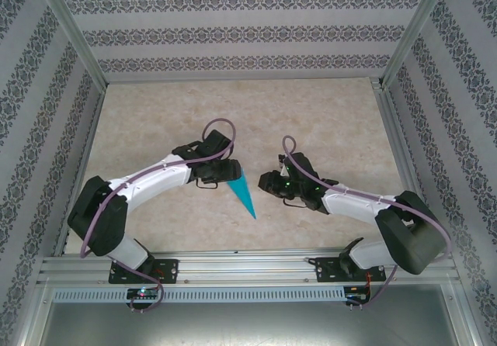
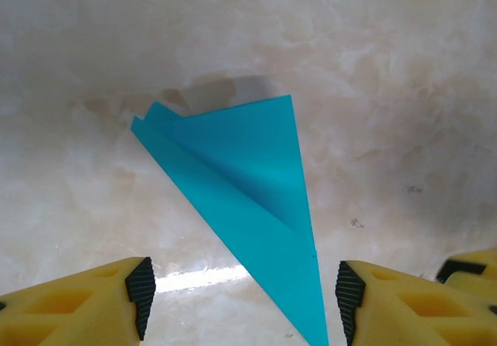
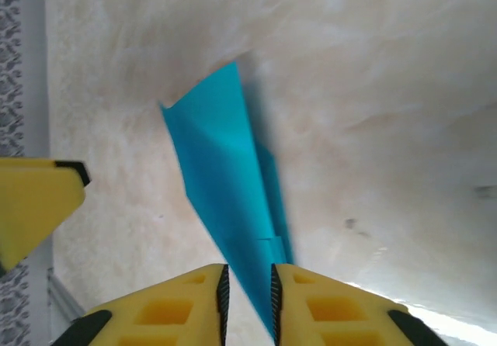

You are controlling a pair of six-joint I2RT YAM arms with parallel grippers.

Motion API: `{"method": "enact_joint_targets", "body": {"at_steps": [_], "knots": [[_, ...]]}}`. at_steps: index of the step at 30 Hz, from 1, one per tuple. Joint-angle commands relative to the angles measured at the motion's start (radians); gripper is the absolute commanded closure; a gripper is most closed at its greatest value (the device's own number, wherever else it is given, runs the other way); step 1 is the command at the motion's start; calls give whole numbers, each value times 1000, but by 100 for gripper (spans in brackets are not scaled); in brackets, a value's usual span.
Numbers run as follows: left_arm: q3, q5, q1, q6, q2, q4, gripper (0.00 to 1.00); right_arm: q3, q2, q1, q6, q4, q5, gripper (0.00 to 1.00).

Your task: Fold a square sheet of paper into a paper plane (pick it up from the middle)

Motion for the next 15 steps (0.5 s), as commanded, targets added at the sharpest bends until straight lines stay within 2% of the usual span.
{"method": "enact_joint_targets", "body": {"at_steps": [1,5,15], "knots": [[60,-94,-49,-39,53,-131,30,-34,-20,-16,-51,-69,48,74],[134,-121,-97,-67,129,-171,24,-36,-10,-18,-58,-57,30,72],[189,-134,-107,-104,239,-184,22,-46,27,-13,-58,5,-17,68]]}}
